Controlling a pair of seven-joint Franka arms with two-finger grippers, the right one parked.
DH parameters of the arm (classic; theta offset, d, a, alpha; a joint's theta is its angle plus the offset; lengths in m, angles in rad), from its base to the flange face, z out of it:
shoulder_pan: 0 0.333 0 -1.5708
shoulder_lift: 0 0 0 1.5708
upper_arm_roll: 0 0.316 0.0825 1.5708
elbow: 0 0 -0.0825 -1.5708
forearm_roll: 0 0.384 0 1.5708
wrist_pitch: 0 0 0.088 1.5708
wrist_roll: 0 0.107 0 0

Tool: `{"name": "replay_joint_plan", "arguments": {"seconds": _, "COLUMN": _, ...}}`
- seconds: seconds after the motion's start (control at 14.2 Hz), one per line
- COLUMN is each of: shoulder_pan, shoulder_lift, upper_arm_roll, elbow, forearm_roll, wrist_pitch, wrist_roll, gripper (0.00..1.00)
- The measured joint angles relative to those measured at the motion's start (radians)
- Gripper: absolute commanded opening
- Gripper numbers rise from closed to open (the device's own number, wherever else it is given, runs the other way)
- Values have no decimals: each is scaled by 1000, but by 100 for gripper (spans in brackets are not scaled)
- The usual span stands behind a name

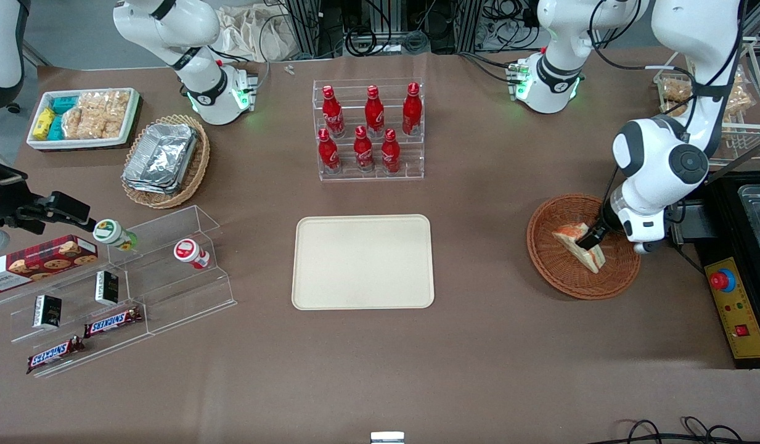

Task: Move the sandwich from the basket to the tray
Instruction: 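Lower the open left gripper around the wrapped sandwich in the basket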

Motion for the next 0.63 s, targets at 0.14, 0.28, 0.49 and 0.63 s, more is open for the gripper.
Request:
{"name": "replay_joint_plan", "arguments": {"seconds": 0.14, "shoulder_pan": 0, "shoulder_lift": -10, "upper_arm_roll": 1, "elbow": 3, "forearm_roll": 0, "wrist_pitch": -39, "wrist_roll": 0, "gripper": 99}}
{"name": "replay_joint_plan", "arguments": {"seconds": 0.28, "shoulder_pan": 0, "shoulder_lift": -41, "upper_arm_roll": 4, "elbow": 18, "forearm_roll": 0, "wrist_pitch": -122, "wrist_roll": 0, "gripper": 99}}
{"name": "replay_joint_plan", "arguments": {"seconds": 0.49, "shoulder_pan": 0, "shoulder_lift": -87, "upper_arm_roll": 5, "elbow": 57, "forearm_roll": 0, "wrist_pitch": -216, "wrist_roll": 0, "gripper": 99}}
{"name": "replay_joint_plan", "arguments": {"seconds": 0.63, "shoulder_pan": 0, "shoulder_lift": -89, "upper_arm_roll": 5, "elbow": 73, "forearm_roll": 0, "wrist_pitch": -224, "wrist_roll": 0, "gripper": 99}}
